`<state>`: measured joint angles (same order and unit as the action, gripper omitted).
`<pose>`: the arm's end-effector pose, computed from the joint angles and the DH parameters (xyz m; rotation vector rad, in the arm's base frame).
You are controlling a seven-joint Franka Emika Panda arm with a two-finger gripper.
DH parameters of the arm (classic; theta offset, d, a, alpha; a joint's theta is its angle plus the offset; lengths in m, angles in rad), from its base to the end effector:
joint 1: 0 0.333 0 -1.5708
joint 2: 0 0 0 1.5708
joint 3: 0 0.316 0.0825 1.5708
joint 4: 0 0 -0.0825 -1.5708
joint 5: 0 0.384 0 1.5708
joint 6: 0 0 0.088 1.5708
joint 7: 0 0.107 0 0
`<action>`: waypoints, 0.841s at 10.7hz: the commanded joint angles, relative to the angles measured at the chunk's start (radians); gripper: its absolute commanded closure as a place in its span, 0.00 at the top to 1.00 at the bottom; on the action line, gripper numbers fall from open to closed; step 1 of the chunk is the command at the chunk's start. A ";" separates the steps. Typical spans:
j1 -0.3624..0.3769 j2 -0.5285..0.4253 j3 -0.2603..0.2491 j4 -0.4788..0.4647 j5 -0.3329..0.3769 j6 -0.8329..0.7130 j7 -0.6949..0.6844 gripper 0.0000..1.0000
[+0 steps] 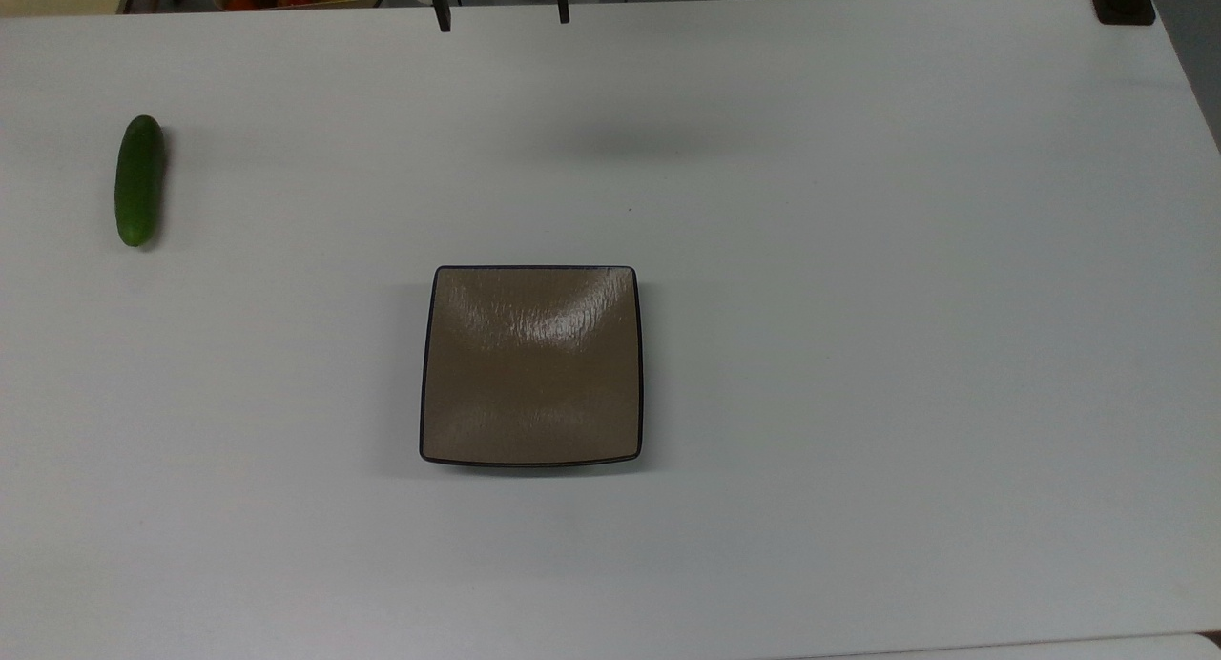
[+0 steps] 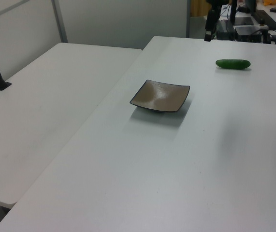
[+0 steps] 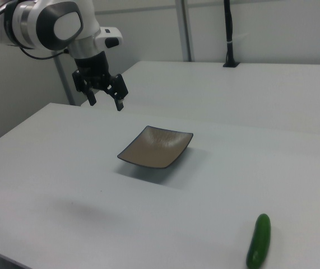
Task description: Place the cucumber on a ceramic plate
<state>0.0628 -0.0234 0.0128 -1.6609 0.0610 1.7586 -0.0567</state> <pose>0.5620 0.0481 0.6121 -3.0687 -0.1914 -0.1855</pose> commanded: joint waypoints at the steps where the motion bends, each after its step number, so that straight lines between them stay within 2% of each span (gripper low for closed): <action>1: 0.011 -0.012 -0.011 -0.025 0.006 0.022 0.021 1.00; 9: 0.008 -0.016 -0.010 -0.028 0.008 0.016 0.011 1.00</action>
<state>0.0630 -0.0231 0.0127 -1.6642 0.0610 1.7586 -0.0505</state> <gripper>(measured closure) 0.000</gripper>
